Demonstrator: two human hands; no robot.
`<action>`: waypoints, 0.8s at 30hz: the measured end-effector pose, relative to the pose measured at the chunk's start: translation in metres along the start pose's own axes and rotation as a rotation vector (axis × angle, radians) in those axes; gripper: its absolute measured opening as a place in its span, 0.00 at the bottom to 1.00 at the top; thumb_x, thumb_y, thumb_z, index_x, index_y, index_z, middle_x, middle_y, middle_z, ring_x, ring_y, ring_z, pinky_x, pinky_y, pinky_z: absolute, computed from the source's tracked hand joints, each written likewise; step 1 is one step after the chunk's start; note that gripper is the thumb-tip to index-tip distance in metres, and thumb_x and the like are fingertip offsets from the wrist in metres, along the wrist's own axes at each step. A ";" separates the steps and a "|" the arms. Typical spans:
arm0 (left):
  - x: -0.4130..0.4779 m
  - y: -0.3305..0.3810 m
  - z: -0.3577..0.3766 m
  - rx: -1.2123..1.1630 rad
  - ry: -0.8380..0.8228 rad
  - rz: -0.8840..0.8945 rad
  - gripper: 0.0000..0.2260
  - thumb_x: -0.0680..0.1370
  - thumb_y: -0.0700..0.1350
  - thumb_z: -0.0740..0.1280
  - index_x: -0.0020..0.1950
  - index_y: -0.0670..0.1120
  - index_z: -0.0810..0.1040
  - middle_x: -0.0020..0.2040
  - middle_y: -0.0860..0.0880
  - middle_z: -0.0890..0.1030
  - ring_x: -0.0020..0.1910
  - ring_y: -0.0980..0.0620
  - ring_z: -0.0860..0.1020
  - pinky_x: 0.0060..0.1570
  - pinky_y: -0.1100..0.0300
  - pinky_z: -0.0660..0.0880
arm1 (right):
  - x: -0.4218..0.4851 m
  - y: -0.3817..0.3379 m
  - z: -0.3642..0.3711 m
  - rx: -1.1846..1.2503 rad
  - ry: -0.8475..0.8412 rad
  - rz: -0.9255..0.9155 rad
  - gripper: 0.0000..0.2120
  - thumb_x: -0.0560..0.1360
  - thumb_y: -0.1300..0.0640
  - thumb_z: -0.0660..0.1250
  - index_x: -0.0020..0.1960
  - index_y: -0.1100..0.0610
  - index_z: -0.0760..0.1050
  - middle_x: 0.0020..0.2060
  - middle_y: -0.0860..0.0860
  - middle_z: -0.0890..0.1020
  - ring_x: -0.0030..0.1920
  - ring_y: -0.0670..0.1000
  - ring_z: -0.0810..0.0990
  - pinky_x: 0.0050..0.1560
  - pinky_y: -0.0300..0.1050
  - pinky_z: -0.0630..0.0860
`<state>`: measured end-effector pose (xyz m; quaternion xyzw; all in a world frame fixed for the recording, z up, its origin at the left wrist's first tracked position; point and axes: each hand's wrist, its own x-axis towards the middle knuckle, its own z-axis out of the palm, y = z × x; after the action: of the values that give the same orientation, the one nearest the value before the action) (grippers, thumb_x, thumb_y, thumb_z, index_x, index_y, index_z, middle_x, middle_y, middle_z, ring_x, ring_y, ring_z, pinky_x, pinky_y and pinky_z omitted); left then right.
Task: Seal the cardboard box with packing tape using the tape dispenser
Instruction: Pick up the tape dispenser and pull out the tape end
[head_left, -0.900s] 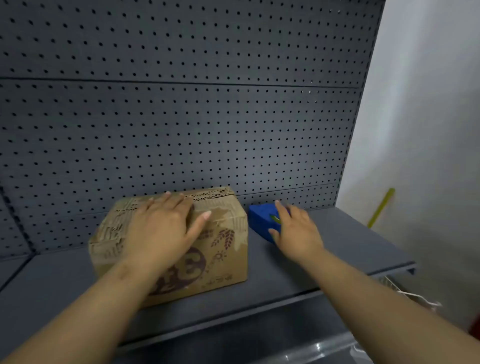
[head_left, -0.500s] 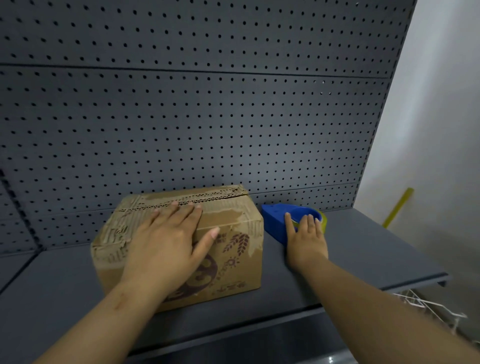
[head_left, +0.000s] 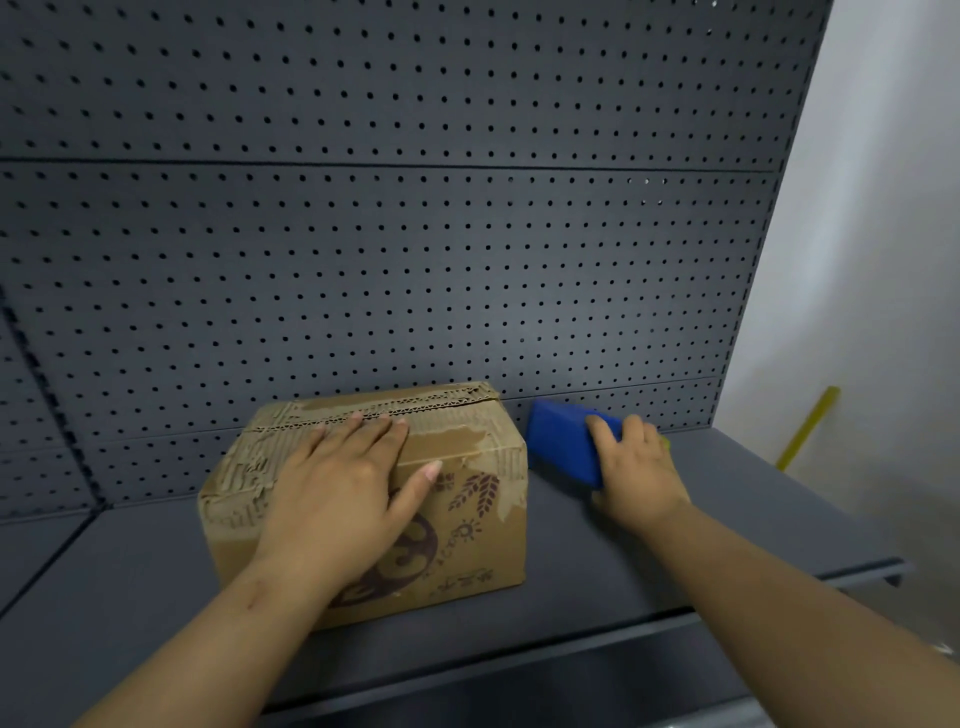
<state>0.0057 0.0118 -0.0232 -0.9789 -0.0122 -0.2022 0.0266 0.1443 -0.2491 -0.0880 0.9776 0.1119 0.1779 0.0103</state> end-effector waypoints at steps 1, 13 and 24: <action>0.000 0.001 -0.002 -0.011 -0.009 -0.005 0.40 0.70 0.68 0.33 0.74 0.53 0.61 0.74 0.54 0.65 0.75 0.53 0.61 0.73 0.53 0.54 | -0.002 0.001 -0.010 0.077 0.043 0.011 0.36 0.65 0.57 0.70 0.70 0.56 0.59 0.51 0.59 0.69 0.52 0.60 0.68 0.55 0.53 0.68; 0.040 0.014 -0.083 -1.310 -0.061 -0.356 0.30 0.76 0.64 0.55 0.74 0.51 0.61 0.75 0.51 0.63 0.73 0.49 0.63 0.71 0.50 0.58 | -0.025 -0.004 -0.191 0.376 0.369 -0.384 0.41 0.61 0.57 0.74 0.71 0.54 0.62 0.52 0.53 0.68 0.53 0.50 0.66 0.54 0.41 0.62; 0.034 -0.013 -0.120 -1.882 -0.123 -0.245 0.19 0.77 0.59 0.58 0.50 0.45 0.79 0.41 0.50 0.84 0.41 0.53 0.82 0.47 0.59 0.78 | -0.046 -0.036 -0.237 0.385 0.308 -0.585 0.40 0.63 0.54 0.74 0.70 0.48 0.59 0.49 0.43 0.63 0.48 0.39 0.61 0.46 0.27 0.63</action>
<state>-0.0109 0.0187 0.1008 -0.5996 0.0518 -0.0787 -0.7947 0.0114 -0.2288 0.1157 0.8502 0.4179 0.2879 -0.1402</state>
